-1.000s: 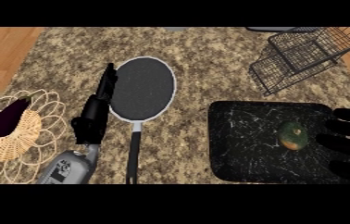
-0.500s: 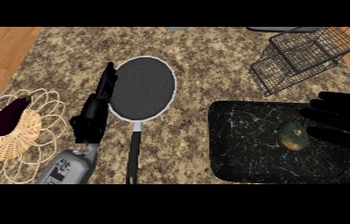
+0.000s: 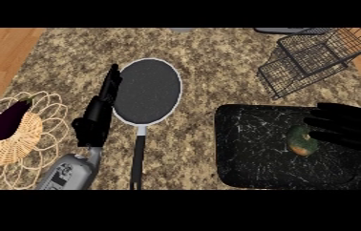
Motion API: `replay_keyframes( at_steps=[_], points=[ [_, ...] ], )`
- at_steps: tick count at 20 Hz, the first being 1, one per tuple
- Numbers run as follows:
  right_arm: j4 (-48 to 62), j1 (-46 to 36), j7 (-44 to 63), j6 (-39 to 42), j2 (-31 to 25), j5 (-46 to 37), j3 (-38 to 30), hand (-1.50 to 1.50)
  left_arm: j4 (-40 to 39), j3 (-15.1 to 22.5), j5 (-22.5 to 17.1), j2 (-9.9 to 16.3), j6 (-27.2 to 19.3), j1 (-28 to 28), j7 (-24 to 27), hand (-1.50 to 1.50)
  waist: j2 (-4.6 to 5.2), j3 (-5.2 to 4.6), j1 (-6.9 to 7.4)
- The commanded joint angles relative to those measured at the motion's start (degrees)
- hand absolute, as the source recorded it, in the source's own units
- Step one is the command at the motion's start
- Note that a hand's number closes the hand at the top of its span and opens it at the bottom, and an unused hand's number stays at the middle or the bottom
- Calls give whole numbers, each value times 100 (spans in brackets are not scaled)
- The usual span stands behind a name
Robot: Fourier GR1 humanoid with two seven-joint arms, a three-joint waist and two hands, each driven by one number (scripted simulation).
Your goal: Pick the squash from the tray and place it in the tiered basket
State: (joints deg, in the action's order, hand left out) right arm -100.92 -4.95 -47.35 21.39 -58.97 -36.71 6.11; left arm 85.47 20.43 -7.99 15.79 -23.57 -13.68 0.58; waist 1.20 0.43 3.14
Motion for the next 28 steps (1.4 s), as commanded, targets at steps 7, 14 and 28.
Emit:
replay_keyframes(
  at_steps=[7,14,28],
  points=[
    [2545,-829,-2228,-1074,173,-850,900,-150,291,-72,192,-18,-85,202,-135,0,-84,-33,-111],
    [3361,-1552,-2024,-1291,814,-1330,1425,-150,132,-113,411,-245,-116,6,-320,0,-95,-38,-199],
    [4376,-1733,-2142,-1838,1477,-1822,1614,-150,40,-512,525,-306,267,274,-164,0,-107,-40,-254]
  ],
)
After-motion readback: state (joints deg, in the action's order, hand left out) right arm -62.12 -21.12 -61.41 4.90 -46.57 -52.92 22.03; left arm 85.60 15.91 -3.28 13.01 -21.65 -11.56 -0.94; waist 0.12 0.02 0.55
